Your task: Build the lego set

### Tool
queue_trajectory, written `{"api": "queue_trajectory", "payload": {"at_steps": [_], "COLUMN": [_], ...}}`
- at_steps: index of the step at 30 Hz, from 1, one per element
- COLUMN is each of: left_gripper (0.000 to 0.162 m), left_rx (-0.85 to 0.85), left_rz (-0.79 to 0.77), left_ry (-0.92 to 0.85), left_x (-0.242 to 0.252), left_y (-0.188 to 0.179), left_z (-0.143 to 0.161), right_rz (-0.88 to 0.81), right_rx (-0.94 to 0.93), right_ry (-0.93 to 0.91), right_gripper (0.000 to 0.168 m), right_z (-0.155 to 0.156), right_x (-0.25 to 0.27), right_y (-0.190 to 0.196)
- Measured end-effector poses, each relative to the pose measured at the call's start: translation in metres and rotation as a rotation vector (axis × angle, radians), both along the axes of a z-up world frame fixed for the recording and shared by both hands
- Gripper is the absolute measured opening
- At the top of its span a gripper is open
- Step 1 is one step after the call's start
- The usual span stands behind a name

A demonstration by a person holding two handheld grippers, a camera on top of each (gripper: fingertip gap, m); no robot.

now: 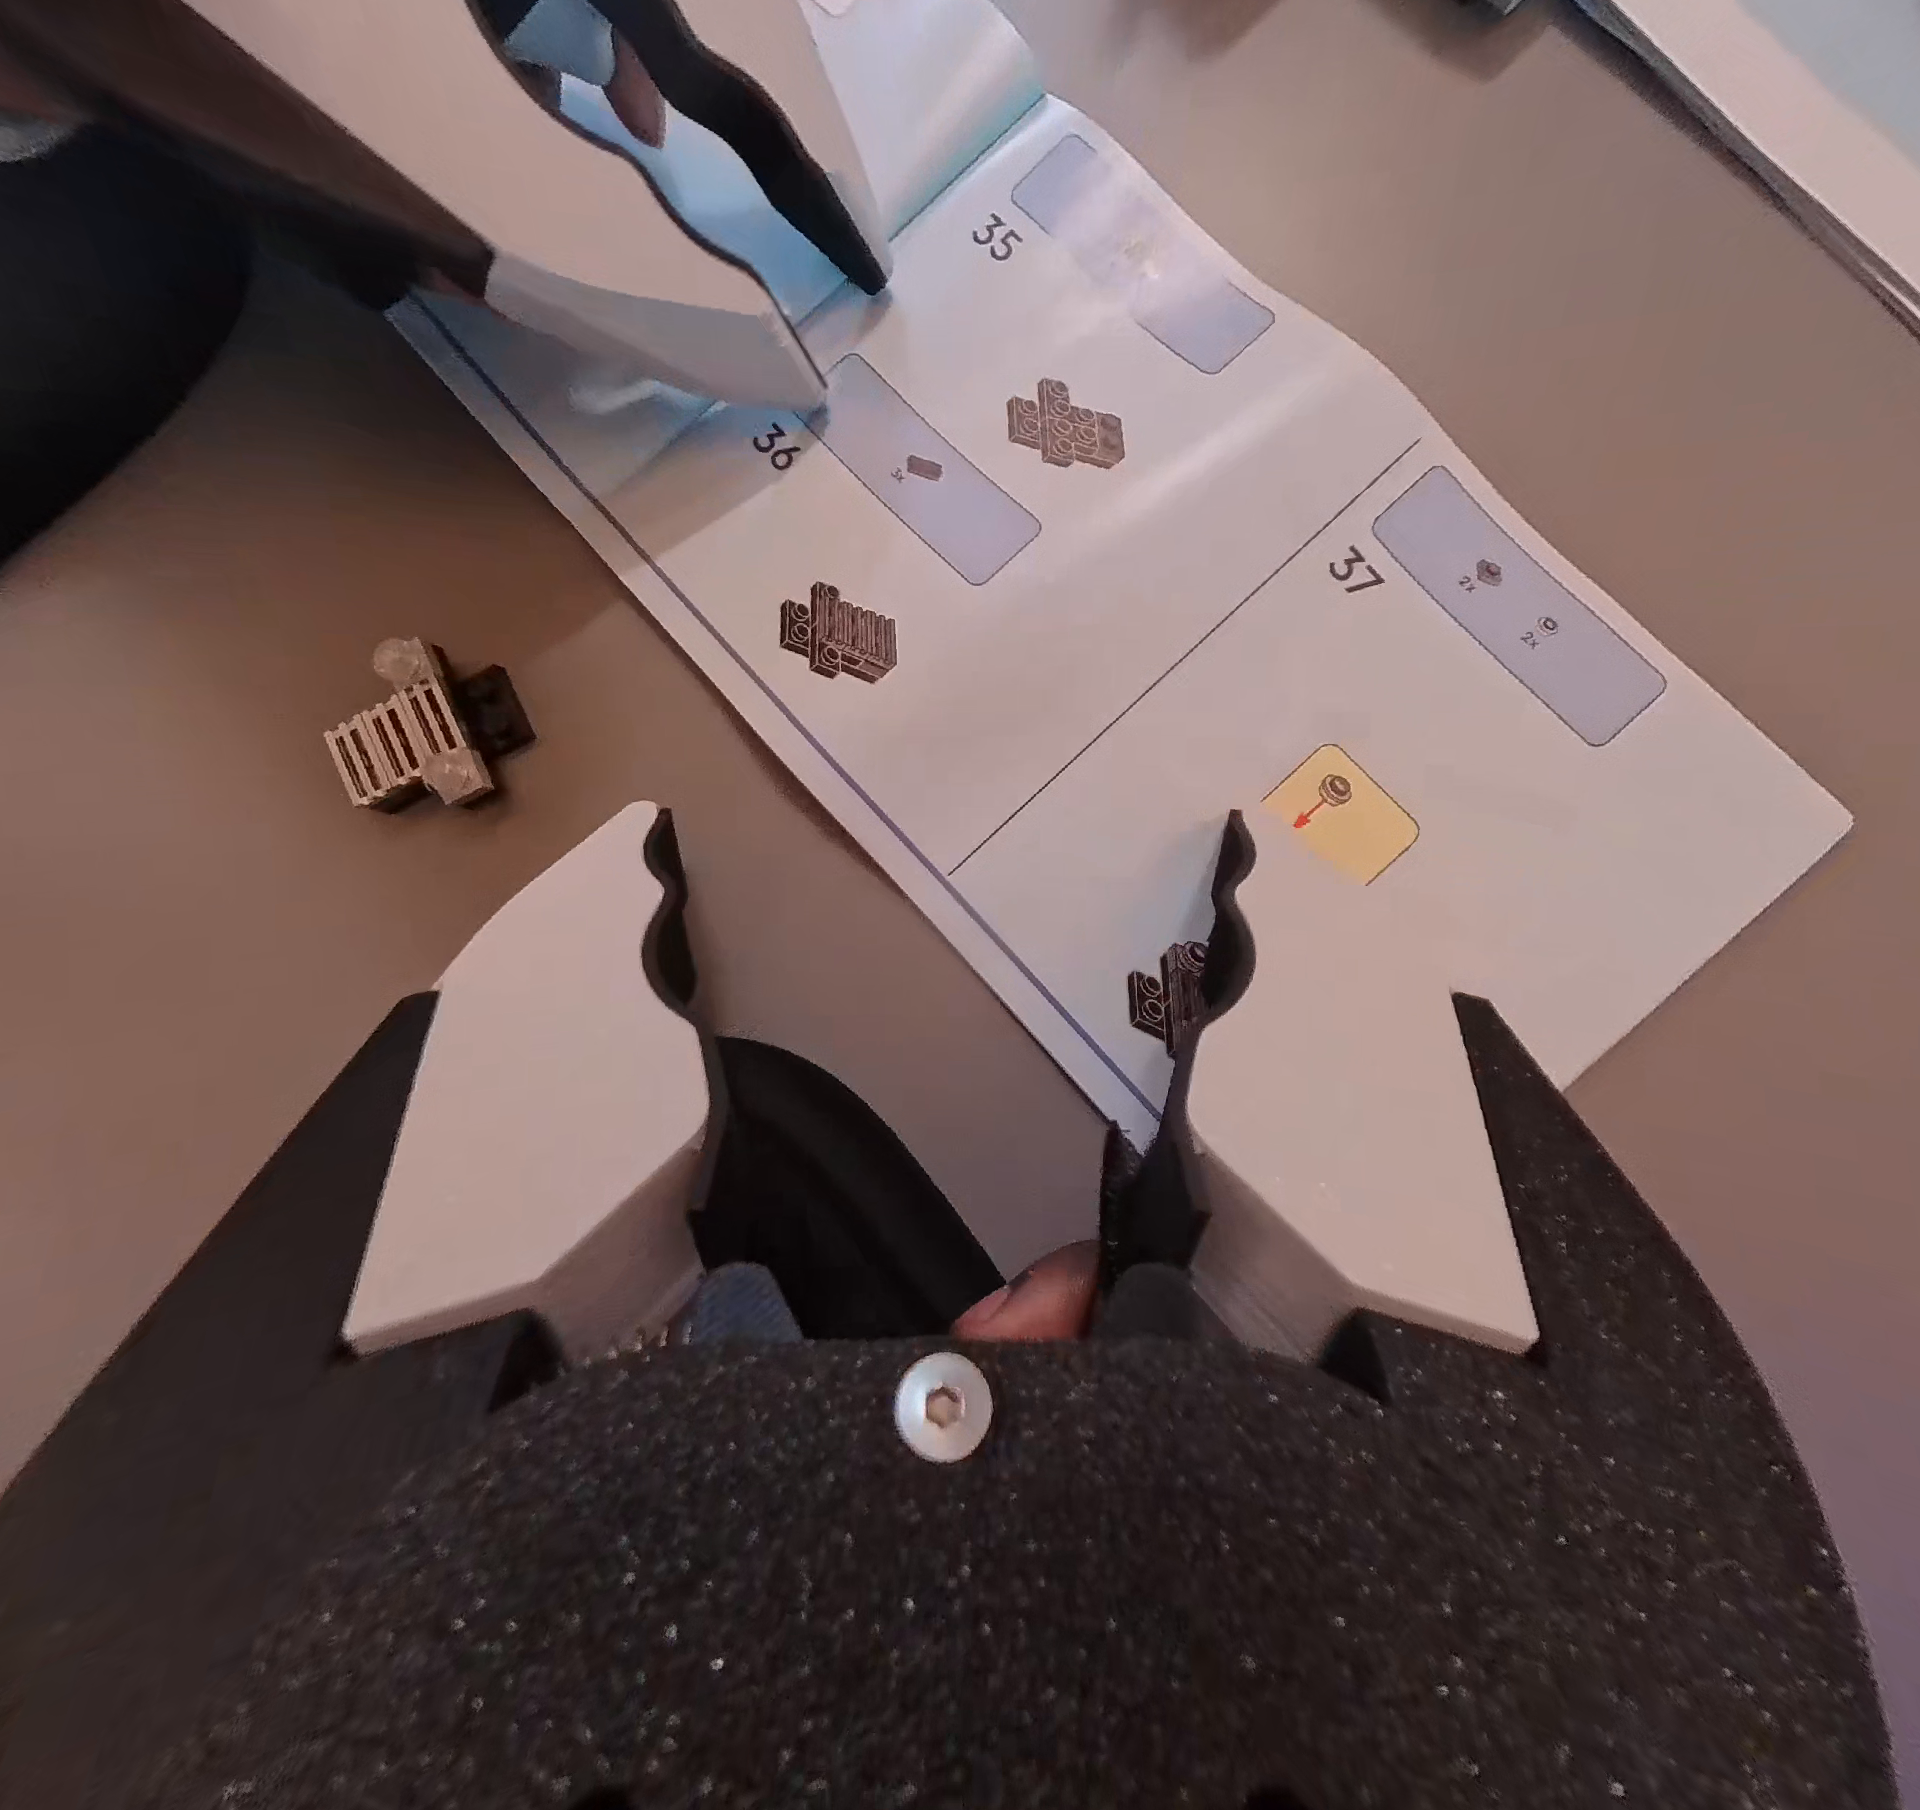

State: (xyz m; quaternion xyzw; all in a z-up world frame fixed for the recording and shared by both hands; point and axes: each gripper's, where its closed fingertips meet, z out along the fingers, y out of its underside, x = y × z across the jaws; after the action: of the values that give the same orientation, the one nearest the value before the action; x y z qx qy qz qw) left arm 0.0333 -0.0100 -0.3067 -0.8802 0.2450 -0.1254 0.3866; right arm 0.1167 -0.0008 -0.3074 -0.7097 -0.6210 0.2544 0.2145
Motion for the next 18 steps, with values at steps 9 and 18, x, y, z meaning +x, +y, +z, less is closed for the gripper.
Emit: {"api": "queue_trajectory", "payload": {"at_steps": [9, 18], "left_gripper": [0.048, 0.060], "left_rx": [-0.020, -0.018], "left_rz": [0.080, 0.084], "left_ry": [-0.103, -0.144], "left_x": [-0.009, -0.009], "left_y": [0.005, 0.006], "left_z": [0.005, 0.008], "right_rz": [0.010, 0.059], "right_rx": [-0.017, -0.024], "right_ry": [0.023, 0.018], "right_gripper": [0.098, 0.094], "right_z": [0.002, 0.002], "right_x": [-0.004, -0.018], "right_y": [-0.004, -0.011]}}
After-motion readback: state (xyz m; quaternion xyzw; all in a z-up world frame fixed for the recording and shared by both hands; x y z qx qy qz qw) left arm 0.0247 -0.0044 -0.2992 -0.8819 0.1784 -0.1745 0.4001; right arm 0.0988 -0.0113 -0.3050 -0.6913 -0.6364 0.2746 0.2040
